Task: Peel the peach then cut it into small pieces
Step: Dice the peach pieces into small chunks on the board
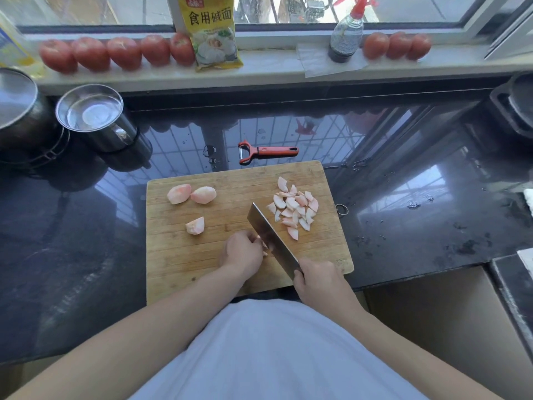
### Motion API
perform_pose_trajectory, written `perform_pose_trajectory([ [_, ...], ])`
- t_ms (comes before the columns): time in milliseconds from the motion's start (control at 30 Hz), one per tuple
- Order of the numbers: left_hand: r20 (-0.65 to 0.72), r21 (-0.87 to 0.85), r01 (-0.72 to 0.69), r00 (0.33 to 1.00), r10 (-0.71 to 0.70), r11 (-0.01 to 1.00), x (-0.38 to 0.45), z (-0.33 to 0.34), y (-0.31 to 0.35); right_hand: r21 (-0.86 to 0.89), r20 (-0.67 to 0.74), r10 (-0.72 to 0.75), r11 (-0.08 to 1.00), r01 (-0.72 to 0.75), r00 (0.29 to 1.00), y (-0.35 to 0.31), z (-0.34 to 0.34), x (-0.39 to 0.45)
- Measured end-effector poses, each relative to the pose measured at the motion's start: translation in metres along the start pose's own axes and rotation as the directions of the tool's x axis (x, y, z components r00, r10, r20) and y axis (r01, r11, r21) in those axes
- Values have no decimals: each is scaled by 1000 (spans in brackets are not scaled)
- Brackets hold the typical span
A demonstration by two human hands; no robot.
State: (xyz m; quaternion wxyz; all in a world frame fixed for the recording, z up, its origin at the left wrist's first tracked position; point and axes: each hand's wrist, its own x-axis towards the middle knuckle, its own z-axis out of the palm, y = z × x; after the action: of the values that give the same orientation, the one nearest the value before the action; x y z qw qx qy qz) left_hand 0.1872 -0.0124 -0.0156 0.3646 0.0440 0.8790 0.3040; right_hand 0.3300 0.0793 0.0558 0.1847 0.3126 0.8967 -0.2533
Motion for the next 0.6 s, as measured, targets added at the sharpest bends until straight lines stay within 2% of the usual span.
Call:
perform_pose_trajectory([
  [200, 6, 108, -20, 1000, 19, 994, 0, 1, 3, 68, -77, 15, 998, -10, 997, 3, -5, -4],
  [367, -4, 76, -35, 999, 36, 996, -2, 2, 5, 116, -164, 61, 992, -42, 985, 12, -7, 2],
  [467, -42, 116, -175, 983, 180, 978, -3, -3, 1, 176, -169, 86, 983, -56, 982, 15, -6, 6],
  [600, 56, 260, -390, 919, 390, 883, 1, -11, 6, 222, -144, 118, 972, -84, 983, 20, -3, 6],
])
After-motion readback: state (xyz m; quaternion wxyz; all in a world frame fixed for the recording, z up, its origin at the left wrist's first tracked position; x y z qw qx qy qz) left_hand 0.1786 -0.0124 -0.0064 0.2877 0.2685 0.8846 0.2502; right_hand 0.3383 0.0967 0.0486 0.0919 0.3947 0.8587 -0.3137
